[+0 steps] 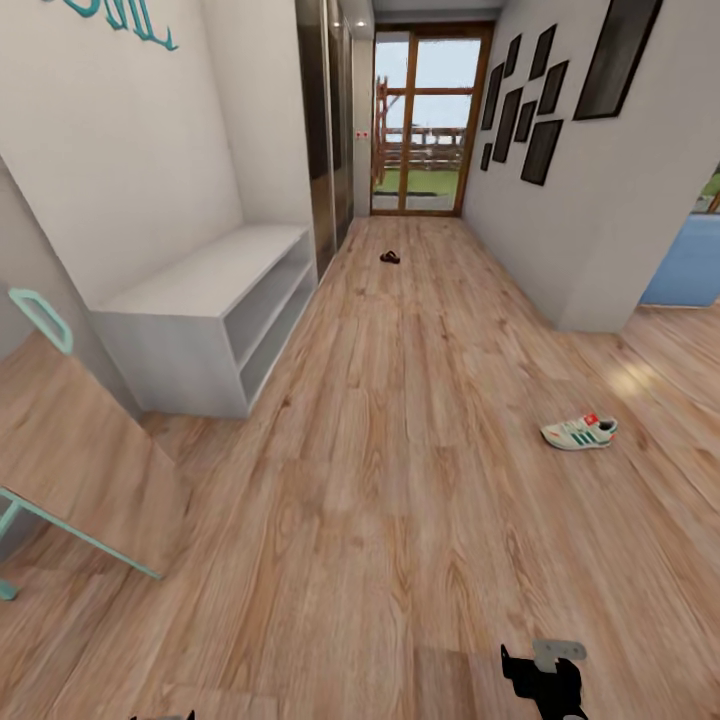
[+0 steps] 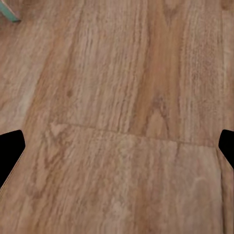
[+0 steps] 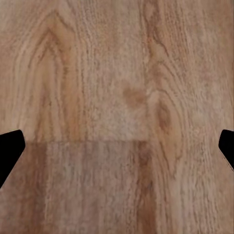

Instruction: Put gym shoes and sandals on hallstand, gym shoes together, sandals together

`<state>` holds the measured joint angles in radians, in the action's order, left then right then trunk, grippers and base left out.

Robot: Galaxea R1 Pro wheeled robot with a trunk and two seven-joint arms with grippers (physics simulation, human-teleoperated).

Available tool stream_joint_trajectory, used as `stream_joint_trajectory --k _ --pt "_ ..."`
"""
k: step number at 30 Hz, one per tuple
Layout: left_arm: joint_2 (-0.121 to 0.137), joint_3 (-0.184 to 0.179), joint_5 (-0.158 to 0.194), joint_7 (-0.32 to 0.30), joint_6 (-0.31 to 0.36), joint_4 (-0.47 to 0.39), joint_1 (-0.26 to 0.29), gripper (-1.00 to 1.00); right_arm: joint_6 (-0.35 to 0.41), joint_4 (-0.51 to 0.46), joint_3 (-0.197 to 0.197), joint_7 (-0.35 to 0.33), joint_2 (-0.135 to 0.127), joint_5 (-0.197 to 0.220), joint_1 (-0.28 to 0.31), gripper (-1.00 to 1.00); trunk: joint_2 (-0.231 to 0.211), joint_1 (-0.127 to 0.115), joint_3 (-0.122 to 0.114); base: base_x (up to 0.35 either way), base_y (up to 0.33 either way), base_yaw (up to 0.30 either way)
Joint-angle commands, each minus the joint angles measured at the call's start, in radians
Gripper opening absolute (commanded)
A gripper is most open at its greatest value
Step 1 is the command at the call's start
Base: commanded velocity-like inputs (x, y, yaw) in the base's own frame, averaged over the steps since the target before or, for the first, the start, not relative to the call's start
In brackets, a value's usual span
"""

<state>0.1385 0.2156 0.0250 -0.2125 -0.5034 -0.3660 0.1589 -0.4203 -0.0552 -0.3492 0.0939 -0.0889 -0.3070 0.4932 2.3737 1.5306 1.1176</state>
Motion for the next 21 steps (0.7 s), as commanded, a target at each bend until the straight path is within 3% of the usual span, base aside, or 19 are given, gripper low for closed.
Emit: stream_joint_trajectory --k 1,21 --pt "-0.001 0.007 0.003 -0.01 -0.001 0.001 0.001 1.0 -0.003 0.002 -0.005 0.005 0.0 -0.011 0.001 1.0 0.0 0.0 0.001 0.339 0.0 0.0" --pt "-0.001 0.006 0.003 -0.01 -0.001 0.001 0.001 1.0 -0.003 0.002 -0.005 0.005 0.001 -0.011 0.0 1.0 0.0 0.0 0.001 0.339 0.0 0.0"
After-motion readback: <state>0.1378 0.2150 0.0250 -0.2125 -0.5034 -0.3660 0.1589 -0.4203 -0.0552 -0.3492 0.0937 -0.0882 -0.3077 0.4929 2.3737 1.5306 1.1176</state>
